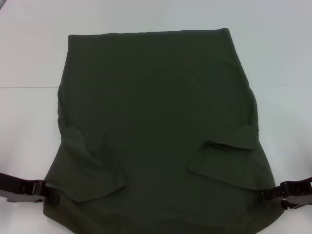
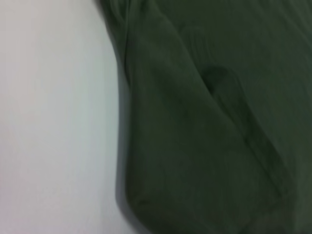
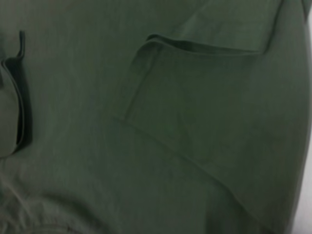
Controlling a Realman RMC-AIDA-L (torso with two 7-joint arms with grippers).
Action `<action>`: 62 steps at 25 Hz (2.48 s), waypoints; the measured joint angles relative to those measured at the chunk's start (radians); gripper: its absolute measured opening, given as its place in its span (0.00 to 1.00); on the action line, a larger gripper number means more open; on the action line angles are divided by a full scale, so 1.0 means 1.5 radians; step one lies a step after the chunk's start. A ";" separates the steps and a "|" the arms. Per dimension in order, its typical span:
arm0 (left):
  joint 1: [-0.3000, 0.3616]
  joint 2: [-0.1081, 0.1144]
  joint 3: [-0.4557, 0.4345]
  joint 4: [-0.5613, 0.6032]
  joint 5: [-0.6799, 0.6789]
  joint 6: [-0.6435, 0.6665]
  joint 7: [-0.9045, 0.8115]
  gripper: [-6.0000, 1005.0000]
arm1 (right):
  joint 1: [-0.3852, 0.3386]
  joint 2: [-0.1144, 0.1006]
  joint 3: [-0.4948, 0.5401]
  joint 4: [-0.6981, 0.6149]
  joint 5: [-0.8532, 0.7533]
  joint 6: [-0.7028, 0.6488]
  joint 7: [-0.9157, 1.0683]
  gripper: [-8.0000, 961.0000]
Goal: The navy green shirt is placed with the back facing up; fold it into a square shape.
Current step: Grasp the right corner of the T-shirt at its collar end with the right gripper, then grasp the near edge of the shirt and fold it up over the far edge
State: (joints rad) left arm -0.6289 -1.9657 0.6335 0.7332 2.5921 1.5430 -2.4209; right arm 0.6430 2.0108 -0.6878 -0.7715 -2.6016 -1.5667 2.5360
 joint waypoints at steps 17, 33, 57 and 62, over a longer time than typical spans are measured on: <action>0.000 0.005 0.000 0.001 -0.022 -0.001 0.001 0.04 | 0.017 -0.004 -0.007 0.016 -0.004 0.008 0.005 0.81; -0.001 0.007 0.000 0.001 -0.024 -0.003 0.006 0.03 | 0.023 -0.006 -0.017 0.020 -0.006 0.010 0.006 0.10; -0.004 0.043 0.004 -0.054 -0.036 0.101 0.008 0.04 | 0.024 -0.028 -0.016 0.017 -0.003 -0.139 -0.182 0.06; 0.000 0.061 -0.001 -0.062 -0.035 0.179 0.028 0.04 | 0.023 -0.028 -0.049 0.016 -0.007 -0.206 -0.231 0.06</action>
State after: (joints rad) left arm -0.6289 -1.8744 0.6322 0.6407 2.5388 1.8117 -2.3784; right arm 0.6781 1.9694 -0.7616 -0.7470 -2.6121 -1.8757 2.1890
